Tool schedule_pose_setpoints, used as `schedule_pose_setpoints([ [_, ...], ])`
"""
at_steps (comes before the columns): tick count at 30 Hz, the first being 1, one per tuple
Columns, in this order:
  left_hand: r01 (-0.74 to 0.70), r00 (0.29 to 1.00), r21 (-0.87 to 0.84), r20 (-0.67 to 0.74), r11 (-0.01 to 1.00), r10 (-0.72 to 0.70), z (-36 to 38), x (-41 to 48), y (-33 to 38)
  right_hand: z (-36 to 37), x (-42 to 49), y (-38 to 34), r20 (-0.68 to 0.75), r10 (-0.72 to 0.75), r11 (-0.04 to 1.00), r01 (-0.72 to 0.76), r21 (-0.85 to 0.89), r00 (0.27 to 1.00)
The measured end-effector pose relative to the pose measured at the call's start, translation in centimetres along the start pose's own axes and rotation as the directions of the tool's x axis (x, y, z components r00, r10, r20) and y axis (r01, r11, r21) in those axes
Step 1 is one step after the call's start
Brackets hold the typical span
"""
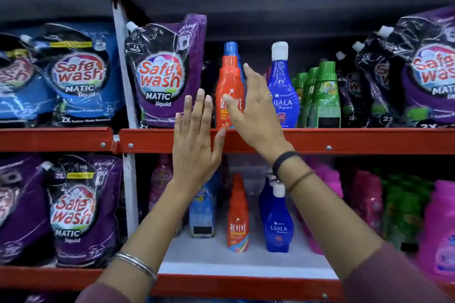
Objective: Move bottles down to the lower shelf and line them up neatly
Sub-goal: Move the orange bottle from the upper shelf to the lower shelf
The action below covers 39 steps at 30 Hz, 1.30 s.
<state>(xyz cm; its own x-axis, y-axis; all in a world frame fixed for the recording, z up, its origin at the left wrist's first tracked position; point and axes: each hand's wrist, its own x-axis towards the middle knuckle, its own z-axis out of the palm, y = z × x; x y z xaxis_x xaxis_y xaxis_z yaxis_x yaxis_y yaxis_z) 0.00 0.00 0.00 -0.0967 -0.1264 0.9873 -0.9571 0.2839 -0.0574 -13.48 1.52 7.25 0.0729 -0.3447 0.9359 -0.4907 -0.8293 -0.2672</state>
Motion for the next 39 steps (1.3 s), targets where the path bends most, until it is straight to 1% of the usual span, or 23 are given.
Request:
schedule_pose_setpoints([
  [2,0.036,0.999,-0.004,0.028,0.999,-0.036,0.2,0.3,-0.3,0.3,0.9,0.1,0.096,0.086,0.995,-0.081,-0.053,0.992],
  [4,0.08,0.996,0.019,0.035,0.997,-0.081,0.9,0.3,-4.4,3.9,2.9,-1.1,0.13,0.138,0.983,-0.12,-0.141,0.982],
  [7,0.068,0.995,0.078,0.067,0.995,-0.073,1.7,0.3,-4.8,3.8,3.9,-0.7,0.088,0.163,0.961,-0.138,-0.24,0.983],
  [9,0.052,0.996,0.13,0.059,0.99,-0.06,1.9,0.0,-4.6,3.4,4.2,-0.3,0.058,0.181,0.955,-0.162,-0.248,0.982],
  [11,0.049,0.997,0.156,0.05,0.986,-0.058,2.1,-0.1,-4.6,3.1,4.3,0.0,0.045,0.2,0.96,-0.187,-0.209,0.979],
  [15,0.032,0.999,0.175,0.033,0.984,-0.039,2.2,-0.1,-4.7,2.6,4.0,0.3,-0.036,0.23,0.973,-0.23,0.007,0.973],
  [20,0.026,0.999,0.186,0.022,0.982,-0.03,2.4,-0.1,-4.7,0.7,3.4,-0.3,-0.23,0.194,0.975,-0.161,0.155,0.954],
  [22,0.024,1.0,0.186,0.014,0.982,-0.028,2.4,-0.2,-4.7,-0.5,3.1,-0.6,-0.242,0.204,0.968,-0.158,0.196,0.949],
  [25,0.019,1.0,0.194,0.01,0.981,-0.021,2.6,-0.6,-4.5,-1.9,1.8,-0.4,-0.164,0.247,0.943,-0.198,0.268,0.955],
  [31,0.016,1.0,0.165,0.004,0.986,-0.017,2.8,-1.1,-3.5,-2.7,-3.3,1.4,0.005,0.318,0.885,-0.299,0.357,0.948],
  [36,0.04,0.999,0.149,-0.009,0.988,-0.039,3.0,-1.4,-3.3,-1.7,-9.1,4.1,0.114,0.368,0.869,-0.385,0.31,0.923],
  [39,0.04,0.999,0.14,-0.009,0.989,-0.039,3.0,-1.4,-3.3,-0.3,-12.2,5.7,0.178,0.408,0.864,-0.442,0.242,0.895],
])
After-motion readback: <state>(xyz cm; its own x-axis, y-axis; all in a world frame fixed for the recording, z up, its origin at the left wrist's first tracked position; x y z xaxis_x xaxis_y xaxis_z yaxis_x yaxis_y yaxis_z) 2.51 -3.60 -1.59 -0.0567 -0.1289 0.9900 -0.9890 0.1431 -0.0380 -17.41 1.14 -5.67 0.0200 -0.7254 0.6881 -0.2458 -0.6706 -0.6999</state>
